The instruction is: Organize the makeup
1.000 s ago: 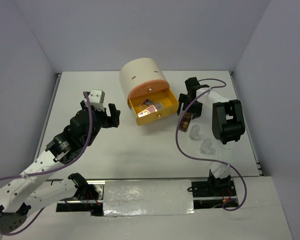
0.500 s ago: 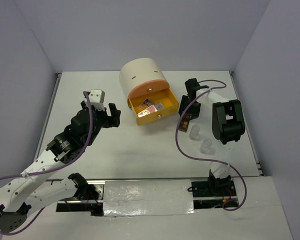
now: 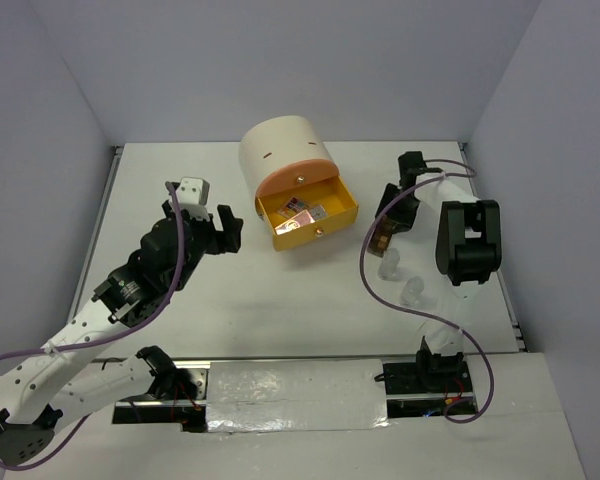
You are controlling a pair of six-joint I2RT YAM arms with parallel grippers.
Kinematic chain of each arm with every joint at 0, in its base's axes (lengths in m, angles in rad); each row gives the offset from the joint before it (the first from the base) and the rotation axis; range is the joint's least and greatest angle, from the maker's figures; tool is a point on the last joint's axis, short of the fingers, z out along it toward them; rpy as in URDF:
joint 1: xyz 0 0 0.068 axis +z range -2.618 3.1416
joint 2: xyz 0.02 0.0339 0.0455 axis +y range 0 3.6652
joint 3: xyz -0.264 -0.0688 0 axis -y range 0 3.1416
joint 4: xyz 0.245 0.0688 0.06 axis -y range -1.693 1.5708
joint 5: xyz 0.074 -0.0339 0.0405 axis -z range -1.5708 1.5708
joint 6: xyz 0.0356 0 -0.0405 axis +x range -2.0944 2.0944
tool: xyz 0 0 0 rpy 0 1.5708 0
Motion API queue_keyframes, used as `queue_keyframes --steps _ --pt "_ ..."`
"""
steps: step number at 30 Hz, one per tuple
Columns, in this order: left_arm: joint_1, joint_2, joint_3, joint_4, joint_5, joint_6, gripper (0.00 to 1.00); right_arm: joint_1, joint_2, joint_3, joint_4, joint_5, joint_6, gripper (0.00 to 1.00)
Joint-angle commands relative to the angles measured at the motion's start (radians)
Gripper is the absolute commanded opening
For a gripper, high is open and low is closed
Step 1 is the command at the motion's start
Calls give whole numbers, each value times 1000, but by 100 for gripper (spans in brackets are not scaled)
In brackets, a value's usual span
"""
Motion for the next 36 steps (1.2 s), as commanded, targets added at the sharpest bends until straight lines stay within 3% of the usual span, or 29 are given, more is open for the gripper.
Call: queue_keyframes --steps 1,13,21,29,36 --pt "3 -1 13 68 16 -19 87 -44 -48 80 48 -91 -24 7" --pt "3 54 39 108 54 -1 87 -109 -192 215 196 -209 -154 3" --pt "3 13 4 114 49 -27 87 -71 -381 215 406 -349 -390 0" --pt "3 -7 -16 117 49 -38 87 147 -545 164 445 -436 -728 0" --pt "3 -28 -33 114 48 -49 87 380 -584 55 413 -397 -1094 1"
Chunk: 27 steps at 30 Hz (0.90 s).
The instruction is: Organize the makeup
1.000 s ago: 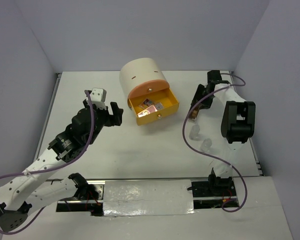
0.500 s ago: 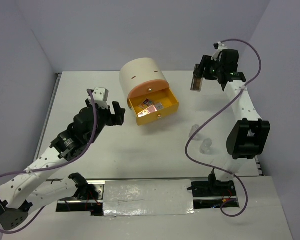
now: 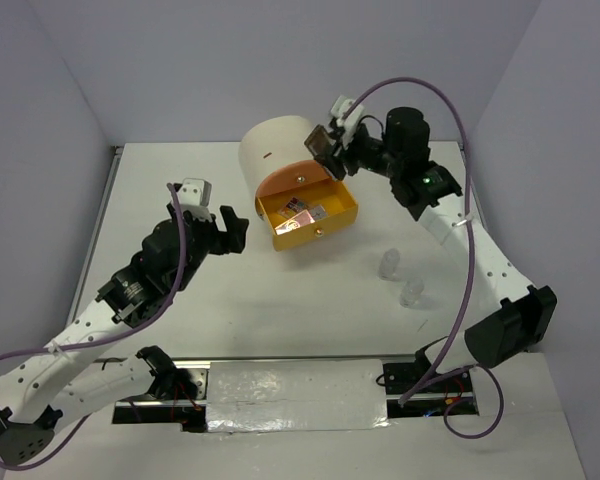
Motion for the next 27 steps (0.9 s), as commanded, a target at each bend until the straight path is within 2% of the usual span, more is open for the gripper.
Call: queue_keyframes --steps 1,5,11,14,15,17,18,21,27 --pt "3 -34 -6 42 -1 -26 87 62 3 -52 7 16 -248 4" --pt "3 -65 -16 26 -13 -40 87 110 20 -104 -18 39 -426 8" --pt "3 -110 -58 26 -24 -63 87 136 54 -163 -50 62 -556 17" --pt "3 -111 -56 22 -24 -66 87 145 74 -178 -67 68 -579 29" --pt "3 -110 -55 24 -25 -64 87 146 79 -184 -68 68 -586 40" --pt "4 -107 -52 22 -25 -61 87 151 82 -193 -73 67 -589 48" --pt "3 -107 -52 22 -25 -60 87 153 83 -201 -73 68 -592 61" --pt "3 -102 -50 26 -24 -57 87 156 86 -213 -74 73 -595 78" --pt "3 -102 -52 22 -25 -60 87 156 80 -206 -90 82 -575 91"
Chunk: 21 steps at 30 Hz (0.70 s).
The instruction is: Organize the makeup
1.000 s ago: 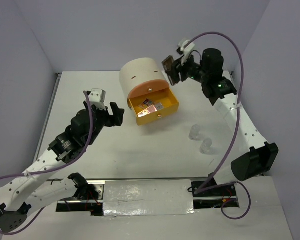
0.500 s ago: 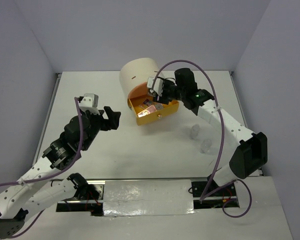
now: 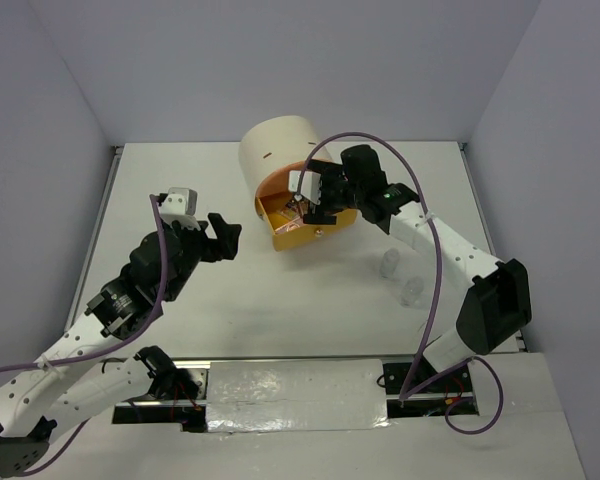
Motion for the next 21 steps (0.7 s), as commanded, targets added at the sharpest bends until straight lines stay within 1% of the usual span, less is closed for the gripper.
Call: queue_keyframes --steps 1,3,5,6,7,8,9,10,11,12,13,16,18,19,21 --pt "3 -2 8 38 -13 -10 87 11 -11 12 -25 2 10 92" --pt "3 -3 8 40 -14 -11 87 5 -22 48 -72 -35 22 94" --pt "3 -2 8 43 -16 -11 87 -17 -37 99 -124 -98 17 92" --pt "3 -2 6 43 -16 -11 87 -26 -43 116 -192 -195 10 90" --pt "3 -2 5 44 -14 -11 87 -37 -46 133 -245 -257 -13 87" --pt "3 -2 5 47 -14 -10 87 -52 -51 165 -296 -317 -97 73" --pt "3 -2 3 50 -14 -10 87 -55 -52 180 -353 -372 -154 61" --pt "3 1 2 50 -13 -10 87 -55 -52 193 -472 -446 -208 43" --pt "3 1 2 50 -11 -10 87 -55 -52 211 -523 -469 -301 35" --pt "3 3 2 52 -13 -10 87 -54 -52 214 -603 -494 -338 30" --pt "3 3 0 53 -13 -8 87 -54 -54 213 -634 -514 -367 25" --pt "3 6 -3 61 -13 -7 87 -52 -57 185 -714 -503 -459 19" --pt "3 4 -8 66 -13 -7 87 -54 -59 132 -734 -440 -512 16" --pt "3 6 -11 72 -13 -7 88 -54 -59 112 -731 -416 -518 12" --pt "3 9 -14 76 -8 -7 88 -54 -65 41 -688 -336 -523 9"
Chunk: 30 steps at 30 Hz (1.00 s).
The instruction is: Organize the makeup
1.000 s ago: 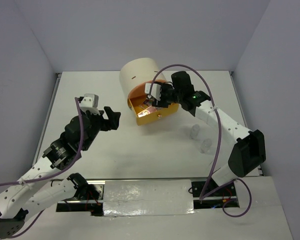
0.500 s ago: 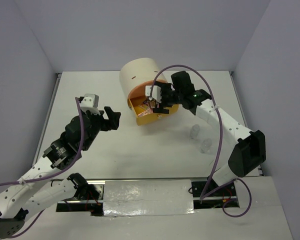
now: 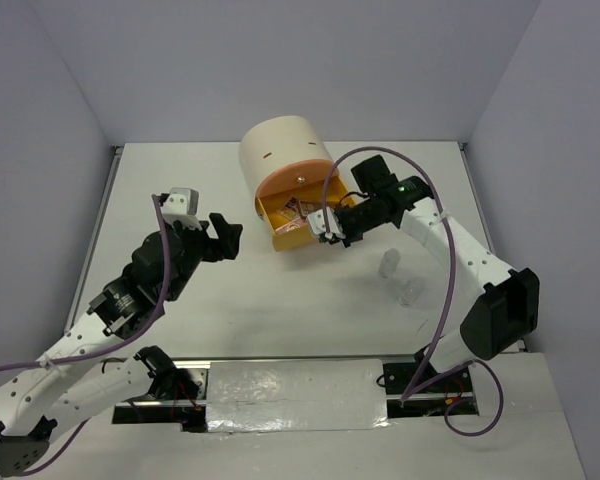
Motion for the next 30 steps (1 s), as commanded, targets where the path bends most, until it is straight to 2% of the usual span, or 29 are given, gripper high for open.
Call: queue_keyframes --steps 1,6,12,21,23,24,27,30 --pt "3 7 -6 65 -8 -4 88 3 -35 -120 -35 90 -82 9" --pt "3 18 -3 75 -3 2 88 3 -32 -262 178 228 -26 9" --pt "3 28 -2 78 -3 7 88 13 9 -337 431 279 81 10" --pt "3 14 -16 72 -10 -5 88 45 83 -383 639 366 116 18" --pt "4 8 -17 65 -14 -8 88 46 91 -385 679 388 128 24" --pt "3 7 -19 62 -16 -8 88 45 89 -385 692 394 144 35" --pt "3 4 -26 64 -17 -10 88 46 77 -388 741 412 159 52" --pt "3 7 -34 78 -14 -13 88 48 69 -371 745 411 174 61"
